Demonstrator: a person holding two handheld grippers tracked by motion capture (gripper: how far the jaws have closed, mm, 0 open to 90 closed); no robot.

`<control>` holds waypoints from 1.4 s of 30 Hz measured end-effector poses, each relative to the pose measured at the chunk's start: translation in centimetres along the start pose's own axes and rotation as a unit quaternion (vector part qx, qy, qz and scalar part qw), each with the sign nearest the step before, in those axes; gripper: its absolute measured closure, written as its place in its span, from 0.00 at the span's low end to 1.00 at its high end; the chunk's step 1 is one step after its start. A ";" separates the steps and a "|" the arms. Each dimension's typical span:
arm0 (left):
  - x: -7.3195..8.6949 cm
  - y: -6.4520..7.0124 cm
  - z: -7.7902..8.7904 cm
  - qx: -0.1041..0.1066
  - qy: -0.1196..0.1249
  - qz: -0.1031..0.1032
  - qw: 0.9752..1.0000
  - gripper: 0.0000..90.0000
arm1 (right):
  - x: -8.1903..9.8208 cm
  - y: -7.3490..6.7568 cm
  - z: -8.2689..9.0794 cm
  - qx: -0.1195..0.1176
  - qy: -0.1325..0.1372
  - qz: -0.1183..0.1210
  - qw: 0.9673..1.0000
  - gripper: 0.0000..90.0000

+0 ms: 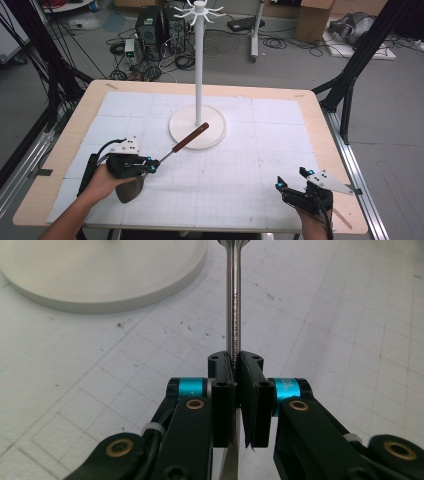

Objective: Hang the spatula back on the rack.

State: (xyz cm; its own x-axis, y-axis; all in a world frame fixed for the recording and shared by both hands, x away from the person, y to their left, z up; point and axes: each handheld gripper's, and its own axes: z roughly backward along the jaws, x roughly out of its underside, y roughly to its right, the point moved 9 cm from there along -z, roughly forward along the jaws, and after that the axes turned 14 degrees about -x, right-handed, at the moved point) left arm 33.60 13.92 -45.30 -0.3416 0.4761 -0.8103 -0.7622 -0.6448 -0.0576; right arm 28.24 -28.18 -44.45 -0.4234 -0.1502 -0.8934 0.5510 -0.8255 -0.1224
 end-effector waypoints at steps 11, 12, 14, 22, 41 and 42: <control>-1.2 -0.8 2.4 -0.022 0.057 0.018 0.998 0.93 | 0.0 -0.1 0.0 0.000 0.001 0.000 1.000 0.19; -1.2 -0.8 2.5 -0.024 0.060 0.020 0.998 0.93 | 0.0 0.0 0.0 0.000 0.000 0.000 1.000 0.19; -1.3 -0.9 2.8 -0.028 0.067 0.024 0.997 0.93 | 0.0 -0.1 -0.1 0.000 0.001 -0.001 1.000 0.19; -2.1 -1.2 4.0 -0.046 0.102 0.038 0.993 0.93 | -0.1 -0.2 -0.1 -0.002 0.000 -0.002 1.000 0.19; -3.6 -1.8 6.0 -0.092 0.167 0.070 0.979 0.94 | -0.6 -0.6 -0.3 -0.006 0.009 0.003 1.000 0.19; -3.7 -1.7 6.1 -0.095 0.169 0.070 0.979 0.94 | -0.7 -0.6 -0.3 -0.008 0.011 0.003 1.000 0.19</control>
State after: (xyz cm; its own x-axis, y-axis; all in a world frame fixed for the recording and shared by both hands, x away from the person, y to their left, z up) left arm 32.87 16.88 -38.64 -0.2093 0.1708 -0.9628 -0.5947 -0.8039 -0.0134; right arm 28.41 -27.38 -43.85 -0.4049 -0.1429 -0.9031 0.5643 -0.8162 -0.1238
